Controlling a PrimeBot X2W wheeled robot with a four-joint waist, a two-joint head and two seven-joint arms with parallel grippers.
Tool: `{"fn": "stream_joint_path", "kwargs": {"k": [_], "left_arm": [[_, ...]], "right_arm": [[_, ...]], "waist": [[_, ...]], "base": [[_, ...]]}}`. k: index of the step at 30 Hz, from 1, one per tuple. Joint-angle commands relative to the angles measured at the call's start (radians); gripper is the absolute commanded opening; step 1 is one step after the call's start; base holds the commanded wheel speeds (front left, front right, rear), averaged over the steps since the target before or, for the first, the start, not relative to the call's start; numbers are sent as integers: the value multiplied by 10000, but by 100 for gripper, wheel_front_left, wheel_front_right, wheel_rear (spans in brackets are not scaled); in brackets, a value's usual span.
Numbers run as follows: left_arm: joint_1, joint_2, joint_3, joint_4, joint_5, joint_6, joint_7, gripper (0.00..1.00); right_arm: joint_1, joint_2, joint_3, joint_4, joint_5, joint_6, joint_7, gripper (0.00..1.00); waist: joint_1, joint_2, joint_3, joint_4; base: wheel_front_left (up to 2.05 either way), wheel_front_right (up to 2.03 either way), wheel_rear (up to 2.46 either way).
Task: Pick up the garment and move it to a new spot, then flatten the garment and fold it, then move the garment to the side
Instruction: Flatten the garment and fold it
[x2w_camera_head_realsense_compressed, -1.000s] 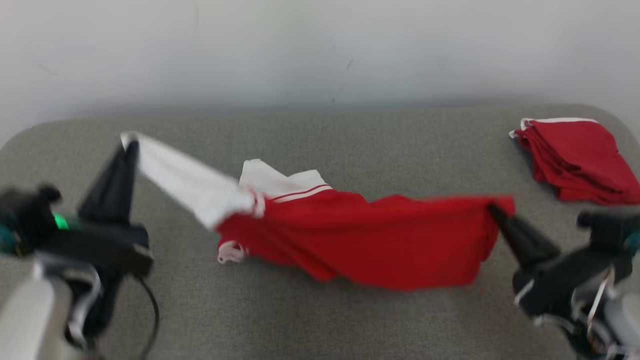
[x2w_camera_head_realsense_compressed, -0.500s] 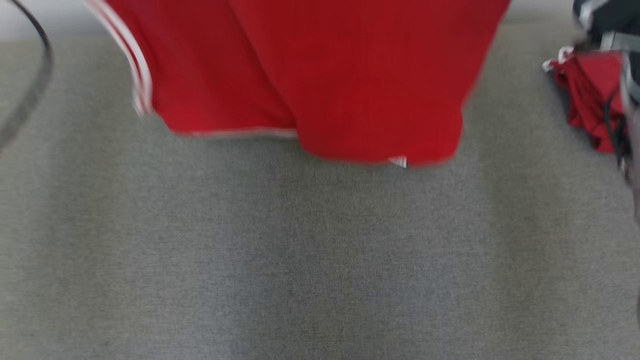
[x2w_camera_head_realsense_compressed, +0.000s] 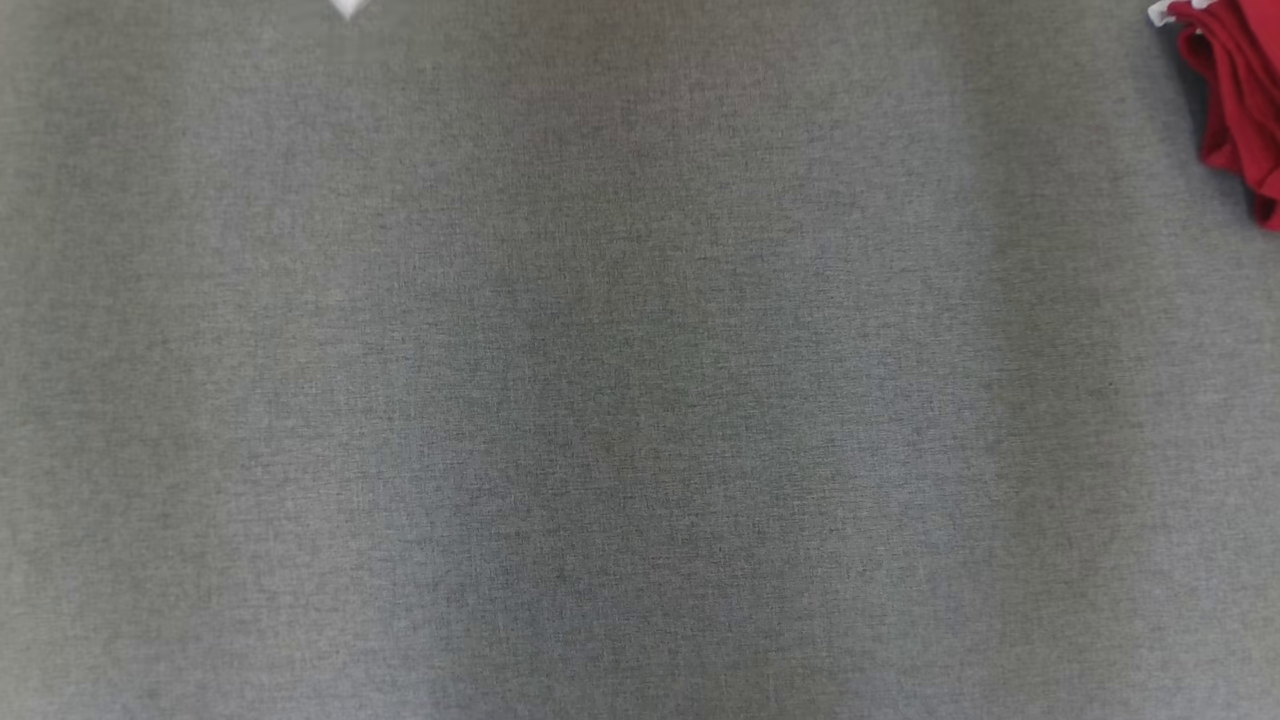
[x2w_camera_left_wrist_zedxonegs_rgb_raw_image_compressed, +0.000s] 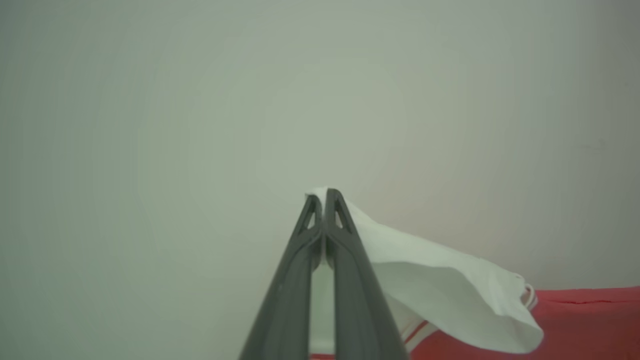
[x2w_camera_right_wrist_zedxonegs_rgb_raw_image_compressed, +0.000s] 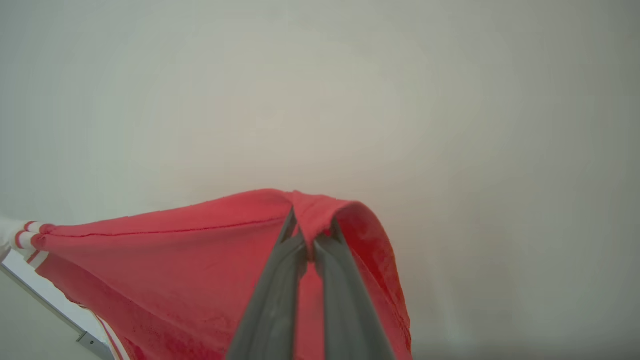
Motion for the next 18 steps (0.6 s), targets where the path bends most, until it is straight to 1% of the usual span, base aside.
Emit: {"fn": "stream_joint_path", "kwargs": {"k": [1, 6, 8, 10, 14, 15, 18], "left_arm": [[-397, -15, -74, 127, 20, 25, -90, 0], [-1131, -181, -672, 665, -240, 25, -228, 0], [-1314, -166, -938, 732, -368, 25, -295, 0], [-1385, -106, -1276, 749, -649, 25, -409, 0], [-859, -78, -1611, 545, -1312, 25, -661, 0], [-505, 109, -1977, 183, -1450, 25, -786, 0], [236, 407, -2113, -267, -2009, 25, -1056, 0]], "right_arm": [[-209, -61, 44, 95, -89, 0, -113, 0], [-647, -50, 153, 664, 57, 0, -376, 0], [-685, -9, 271, 754, 160, 0, -437, 0], [-687, -150, 497, 735, 268, 0, -439, 0], [-288, -485, 791, 428, 597, 0, -411, 0], [9, -696, 895, 181, 860, 0, -461, 0], [704, -1051, 1104, -373, 1305, 2, -501, 0]], "waist": [[-3, -3, 65, 34], [-3, -3, 190, 73], [-3, -3, 282, 37], [-3, -3, 446, 17], [-3, -3, 592, 37], [-3, -3, 570, 52], [-3, -3, 389, 92]], "base": [[0, 0, 0], [0, 0, 0], [0, 0, 0], [0, 0, 0], [0, 0, 0], [0, 0, 0], [0, 0, 0]]}}
